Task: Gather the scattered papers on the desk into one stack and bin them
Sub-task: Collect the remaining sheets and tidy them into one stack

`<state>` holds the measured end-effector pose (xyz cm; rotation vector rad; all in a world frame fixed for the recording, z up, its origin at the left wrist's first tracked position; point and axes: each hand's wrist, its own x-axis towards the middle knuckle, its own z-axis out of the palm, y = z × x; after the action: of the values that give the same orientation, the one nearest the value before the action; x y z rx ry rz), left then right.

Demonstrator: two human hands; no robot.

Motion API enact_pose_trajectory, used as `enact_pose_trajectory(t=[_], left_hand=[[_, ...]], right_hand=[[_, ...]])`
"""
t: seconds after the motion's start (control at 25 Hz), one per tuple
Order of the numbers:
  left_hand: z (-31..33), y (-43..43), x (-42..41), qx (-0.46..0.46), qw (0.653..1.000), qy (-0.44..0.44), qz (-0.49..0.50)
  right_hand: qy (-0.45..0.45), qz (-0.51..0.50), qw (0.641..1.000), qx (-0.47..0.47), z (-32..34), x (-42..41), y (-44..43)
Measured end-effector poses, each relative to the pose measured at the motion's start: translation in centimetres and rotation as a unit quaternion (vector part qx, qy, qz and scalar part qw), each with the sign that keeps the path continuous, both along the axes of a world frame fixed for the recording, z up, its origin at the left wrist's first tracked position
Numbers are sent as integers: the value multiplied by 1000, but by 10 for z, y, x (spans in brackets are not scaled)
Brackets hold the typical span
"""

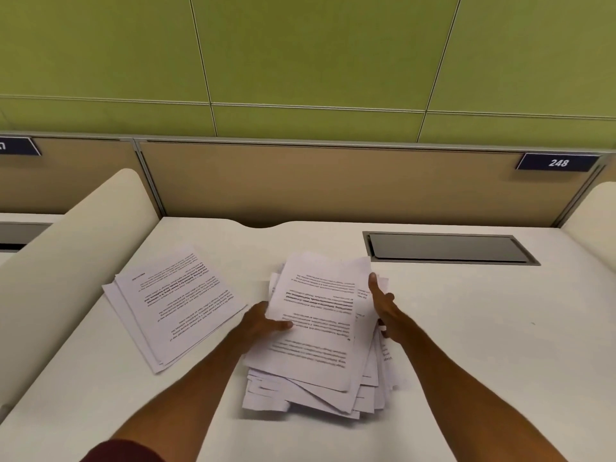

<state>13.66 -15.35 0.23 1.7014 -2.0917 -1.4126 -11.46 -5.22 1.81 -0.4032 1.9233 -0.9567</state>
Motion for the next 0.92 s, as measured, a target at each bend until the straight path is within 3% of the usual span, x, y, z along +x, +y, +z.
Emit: enact_pose_trajectory(t=[0.08, 0.16, 0.24, 0.28, 0.4, 0.48, 0.64, 0.8, 0.92], left_hand=[[-3, 0, -3, -6, 997, -31, -70], [-6, -5, -1, -9, 997, -10, -78], [-3, -13, 8, -38, 998, 47, 8], [-1, -19, 17, -90, 993, 32, 72], [-2, -38, 63, -202, 945, -140, 215], [-8, -49, 105, -175, 920, -187, 295], [-7, -58, 145, -43, 888, -143, 436], [-8, -70, 138, -29, 904, -129, 407], [-14, -78, 138, -28, 917, -44, 396]], right_hand=[[-72, 14, 997, -28, -5, -6, 2], [-147, -7, 988, -50, -8, -15, 9], [-165, -28, 985, -46, -12, -21, 14], [-155, -27, 987, -38, -13, -22, 15], [-112, 2, 993, -31, -15, -16, 14], [-76, 6, 997, -28, -19, -12, 10], [-44, -25, 999, -12, -22, -6, 3], [-37, -32, 999, -12, -22, -3, 4], [-49, -22, 998, -28, -18, 2, 8]])
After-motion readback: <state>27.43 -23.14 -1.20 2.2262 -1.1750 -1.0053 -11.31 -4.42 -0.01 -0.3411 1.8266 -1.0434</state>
